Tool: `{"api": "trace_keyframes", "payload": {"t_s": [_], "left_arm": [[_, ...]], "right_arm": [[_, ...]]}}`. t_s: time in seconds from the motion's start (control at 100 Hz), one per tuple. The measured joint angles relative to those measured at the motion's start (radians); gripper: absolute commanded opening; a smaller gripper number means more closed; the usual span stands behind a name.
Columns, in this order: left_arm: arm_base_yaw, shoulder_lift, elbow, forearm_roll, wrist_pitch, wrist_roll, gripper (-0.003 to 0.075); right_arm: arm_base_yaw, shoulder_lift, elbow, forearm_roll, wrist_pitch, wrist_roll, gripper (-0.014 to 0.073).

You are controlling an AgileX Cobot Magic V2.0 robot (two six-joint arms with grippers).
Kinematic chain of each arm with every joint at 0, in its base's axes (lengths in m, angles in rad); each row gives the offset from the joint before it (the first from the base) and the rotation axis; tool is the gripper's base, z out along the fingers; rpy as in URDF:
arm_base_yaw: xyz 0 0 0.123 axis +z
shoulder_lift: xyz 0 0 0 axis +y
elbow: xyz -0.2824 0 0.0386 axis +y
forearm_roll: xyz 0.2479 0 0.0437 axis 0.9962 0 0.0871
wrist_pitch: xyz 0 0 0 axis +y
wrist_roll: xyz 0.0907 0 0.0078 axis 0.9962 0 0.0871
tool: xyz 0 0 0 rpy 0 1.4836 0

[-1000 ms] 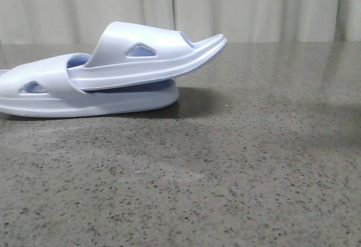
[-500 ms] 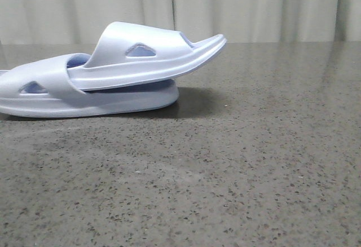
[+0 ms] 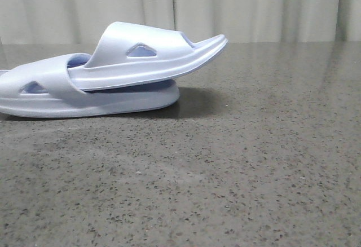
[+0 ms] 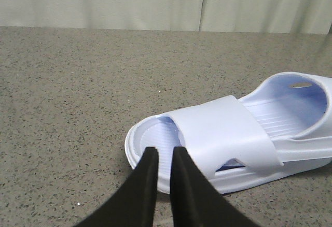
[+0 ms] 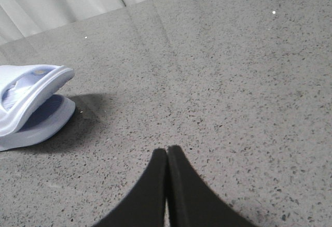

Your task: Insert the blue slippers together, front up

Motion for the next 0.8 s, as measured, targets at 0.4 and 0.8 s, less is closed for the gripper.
{"api": "trace_keyframes", "payload": {"t_s": [0.4, 0.8], "left_arm": [[0.0, 0.0, 0.0, -0.002, 0.002, 0.002, 0.0015], [0.0, -0.016, 0.004, -0.004, 0.002, 0.003, 0.0015]], "right_arm": [[0.0, 0.0, 0.0, 0.002, 0.0, 0.0, -0.0081], [0.0, 0.0, 0.0, 0.002, 0.0, 0.0, -0.0081]]}}
